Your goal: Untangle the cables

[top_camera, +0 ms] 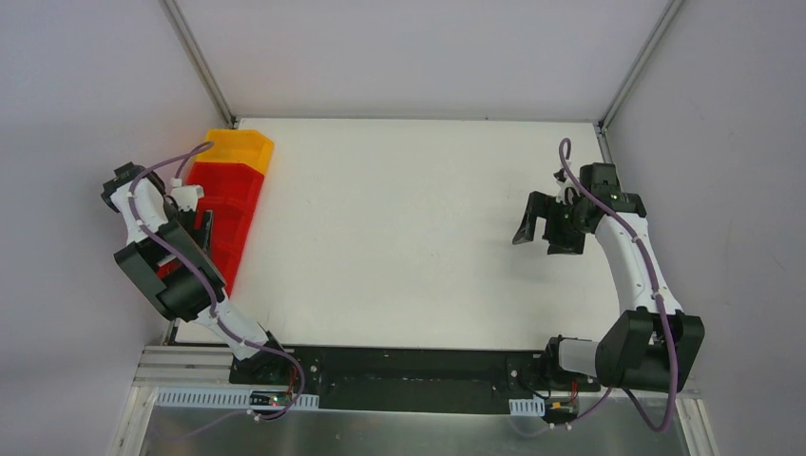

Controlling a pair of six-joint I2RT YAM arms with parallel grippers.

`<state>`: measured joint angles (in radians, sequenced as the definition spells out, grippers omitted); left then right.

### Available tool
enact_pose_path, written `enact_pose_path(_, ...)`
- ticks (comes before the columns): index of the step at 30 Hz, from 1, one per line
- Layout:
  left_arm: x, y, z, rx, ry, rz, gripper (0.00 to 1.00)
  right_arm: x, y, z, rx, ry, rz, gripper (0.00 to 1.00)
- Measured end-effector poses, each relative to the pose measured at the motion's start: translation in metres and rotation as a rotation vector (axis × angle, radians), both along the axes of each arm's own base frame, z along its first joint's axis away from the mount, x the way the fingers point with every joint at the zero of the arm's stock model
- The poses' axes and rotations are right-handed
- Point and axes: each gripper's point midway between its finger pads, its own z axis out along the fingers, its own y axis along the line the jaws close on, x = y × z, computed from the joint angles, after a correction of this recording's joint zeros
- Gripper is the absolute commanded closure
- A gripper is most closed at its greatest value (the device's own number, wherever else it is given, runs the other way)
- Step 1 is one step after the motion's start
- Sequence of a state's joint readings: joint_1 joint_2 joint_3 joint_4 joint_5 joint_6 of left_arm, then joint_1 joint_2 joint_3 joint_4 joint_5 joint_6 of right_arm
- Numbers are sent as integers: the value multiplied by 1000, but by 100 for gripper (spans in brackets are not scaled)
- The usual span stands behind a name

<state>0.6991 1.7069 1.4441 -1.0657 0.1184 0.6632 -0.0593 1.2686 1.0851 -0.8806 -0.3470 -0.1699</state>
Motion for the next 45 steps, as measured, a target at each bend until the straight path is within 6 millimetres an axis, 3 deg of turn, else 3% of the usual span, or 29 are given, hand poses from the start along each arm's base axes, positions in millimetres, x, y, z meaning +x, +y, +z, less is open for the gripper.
enact_pose_path(8, 4, 9, -31, 31, -13, -104, 35, -2, 1, 0, 6, 12, 9, 1)
enact_pose_path(14, 3, 20, -56, 96, -11, -168, 32, -2, 1, 1, 5, 14, 9, 1)
enact_pose_path(19, 3, 35, -62, 152, -26, -183, 31, -3, 1, 0, 4, 16, 10, 1)
enact_pose_path(25, -3, 49, -79, 204, -40, -195, 21, -3, 1, 0, 2, 15, 16, 1)
enact_pose_path(28, -8, 47, -84, 204, -42, -200, 35, -3, 1, 0, 1, 14, 19, 0)
enact_pose_path(32, -4, 49, -82, 226, -64, -214, 74, -3, 1, 0, 1, 14, 19, 1)
enact_pose_path(36, -3, 40, -66, 241, -110, -241, 100, -3, 1, 0, 2, 14, 20, 1)
enact_pose_path(39, 3, 18, -30, 270, -177, -298, 100, -4, 3, 1, 13, 15, 24, 1)
enact_pose_path(42, 22, -26, 23, 307, -278, -412, 100, -6, 7, 3, 34, 25, 40, 1)
enact_pose_path(45, 53, -90, 76, 312, -411, -561, 100, -3, 10, 10, 56, 27, 61, 1)
